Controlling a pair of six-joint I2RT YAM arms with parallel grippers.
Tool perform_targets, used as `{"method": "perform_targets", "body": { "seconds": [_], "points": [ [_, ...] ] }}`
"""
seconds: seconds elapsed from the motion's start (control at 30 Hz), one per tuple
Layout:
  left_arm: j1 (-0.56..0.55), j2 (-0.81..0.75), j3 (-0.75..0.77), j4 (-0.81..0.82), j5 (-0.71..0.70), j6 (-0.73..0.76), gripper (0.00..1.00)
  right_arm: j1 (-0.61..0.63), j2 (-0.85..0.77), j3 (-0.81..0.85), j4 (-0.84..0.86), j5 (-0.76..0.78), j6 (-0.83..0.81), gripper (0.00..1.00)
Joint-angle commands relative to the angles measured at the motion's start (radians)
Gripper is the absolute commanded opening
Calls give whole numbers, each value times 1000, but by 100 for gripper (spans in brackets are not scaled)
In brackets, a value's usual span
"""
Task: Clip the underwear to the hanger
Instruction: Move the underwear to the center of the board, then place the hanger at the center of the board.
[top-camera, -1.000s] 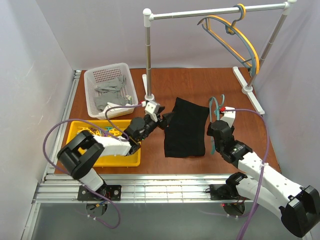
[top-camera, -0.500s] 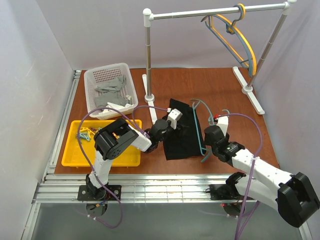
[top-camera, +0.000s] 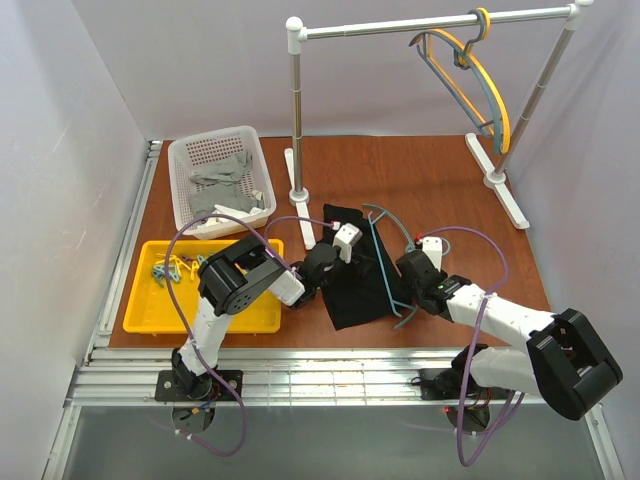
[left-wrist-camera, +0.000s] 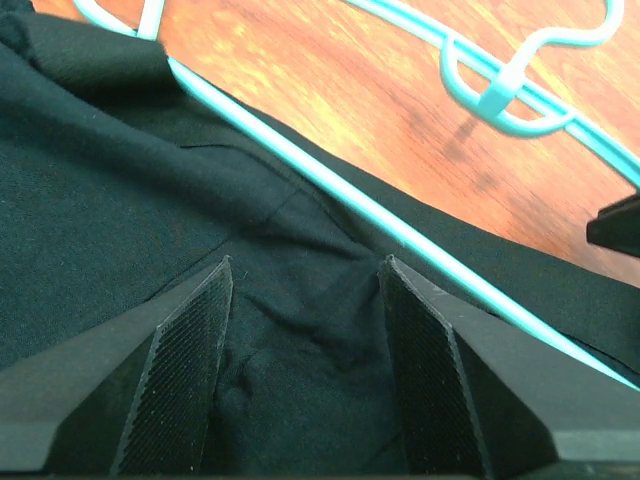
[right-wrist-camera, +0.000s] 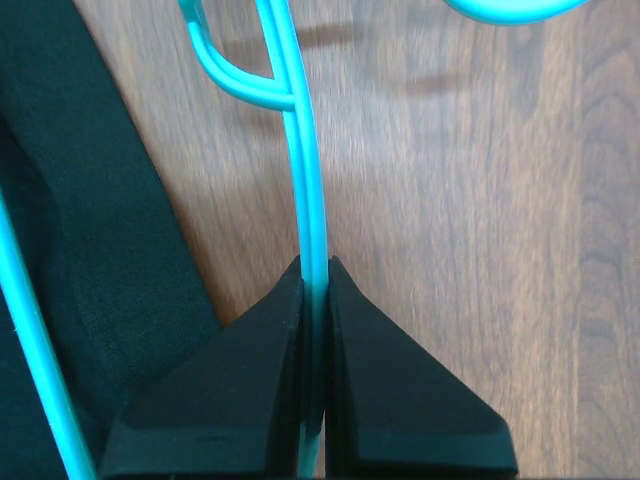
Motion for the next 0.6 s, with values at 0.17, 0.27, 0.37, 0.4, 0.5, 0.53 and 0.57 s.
{"method": "perform_targets", "body": {
  "seconds": [0.17,0.27,0.37,0.4,0.5,0.53,0.57],
  "points": [
    [12,-14,-71,-40,-23,-12,54,9,64,97,20,111,-13,1],
    [20,-25,-116,-25,-54,-16,54,7,99,106,33,111,-13,1],
    [35,-41,-141,-15,-63,-19,54,9,124,98,38,110,-10,1],
    [44,-45,-148,-18,-63,-16,54,9,124,95,36,111,-7,1],
    [64,-57,-156,-29,-62,-9,54,9,101,85,33,108,-2,1],
    [69,-58,-157,-28,-57,-5,54,9,92,82,33,110,-3,1],
    [73,-58,-159,-29,-54,-7,54,7,75,80,33,111,-5,1]
  ]
}}
